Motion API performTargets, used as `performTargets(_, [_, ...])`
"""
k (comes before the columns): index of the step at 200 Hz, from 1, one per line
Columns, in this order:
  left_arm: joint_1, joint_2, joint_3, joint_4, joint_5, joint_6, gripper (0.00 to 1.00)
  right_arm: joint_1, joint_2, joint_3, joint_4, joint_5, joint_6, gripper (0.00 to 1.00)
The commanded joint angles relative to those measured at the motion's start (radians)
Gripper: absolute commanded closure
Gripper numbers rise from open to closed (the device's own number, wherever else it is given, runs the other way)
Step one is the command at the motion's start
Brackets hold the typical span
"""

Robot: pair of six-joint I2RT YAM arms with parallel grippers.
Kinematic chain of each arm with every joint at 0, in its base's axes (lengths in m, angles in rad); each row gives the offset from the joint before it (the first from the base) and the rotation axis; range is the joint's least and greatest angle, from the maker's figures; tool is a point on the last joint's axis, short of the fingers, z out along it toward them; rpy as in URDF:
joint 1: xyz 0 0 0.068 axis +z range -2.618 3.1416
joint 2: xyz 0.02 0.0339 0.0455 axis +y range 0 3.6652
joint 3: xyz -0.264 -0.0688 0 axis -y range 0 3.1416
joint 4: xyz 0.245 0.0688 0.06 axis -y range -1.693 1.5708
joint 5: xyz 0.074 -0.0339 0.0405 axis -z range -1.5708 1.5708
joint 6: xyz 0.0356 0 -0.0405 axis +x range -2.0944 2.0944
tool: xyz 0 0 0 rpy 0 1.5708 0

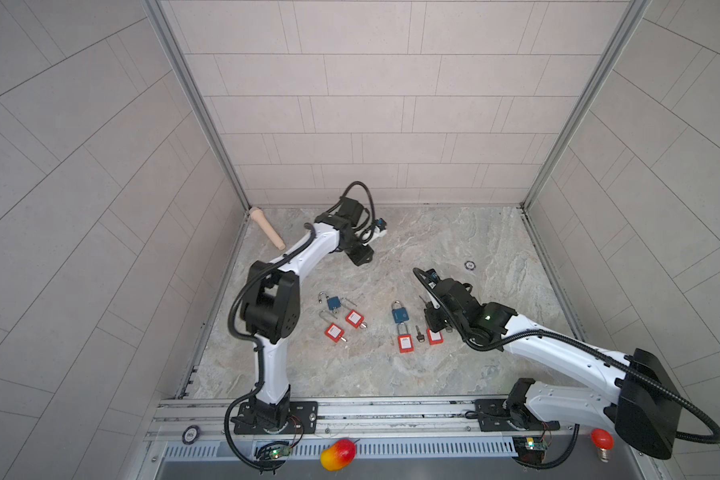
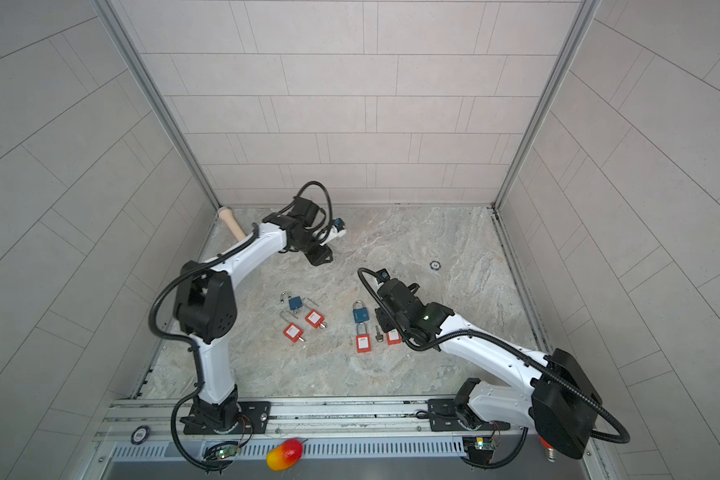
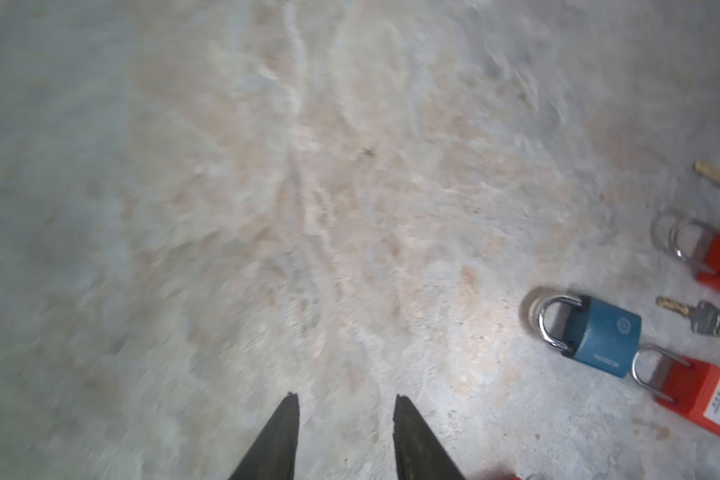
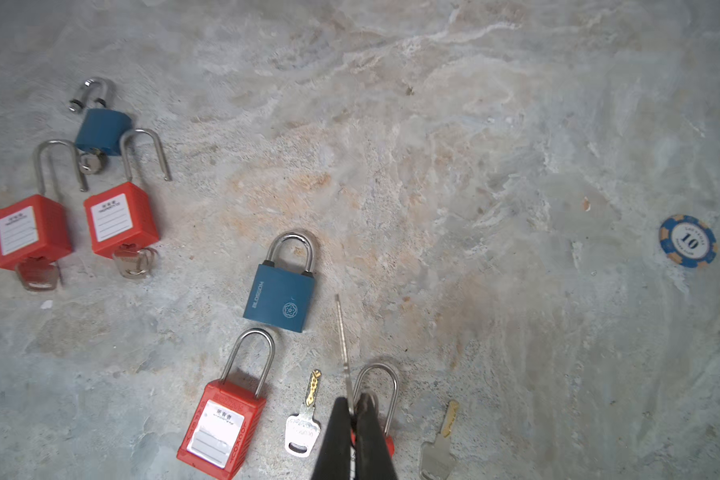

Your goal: Lock with the key

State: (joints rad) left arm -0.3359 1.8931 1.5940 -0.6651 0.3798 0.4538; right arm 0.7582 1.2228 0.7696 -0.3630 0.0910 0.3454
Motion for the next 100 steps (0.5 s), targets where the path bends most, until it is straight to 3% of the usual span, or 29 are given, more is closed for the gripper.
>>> performTargets(1, [0.063, -0.172, -0.203, 0.307, 0.131, -0.237, 0.57, 0.002, 0.130, 0.087, -0.135, 0.024, 0.021, 1.00])
performTargets(29, [0.108, -0.382, -0.458, 0.508, 0.154, -0.329, 0.53, 0.002, 0.333, 0.238, -0.237, -0.006, -0.001, 1.00])
performTargets(100, [0.112, -0.652, -0.684, 0.443, 0.116, -0.307, 0.53, -0.007, 0.597, 0.441, -0.357, -0.021, 0.013, 1.00])
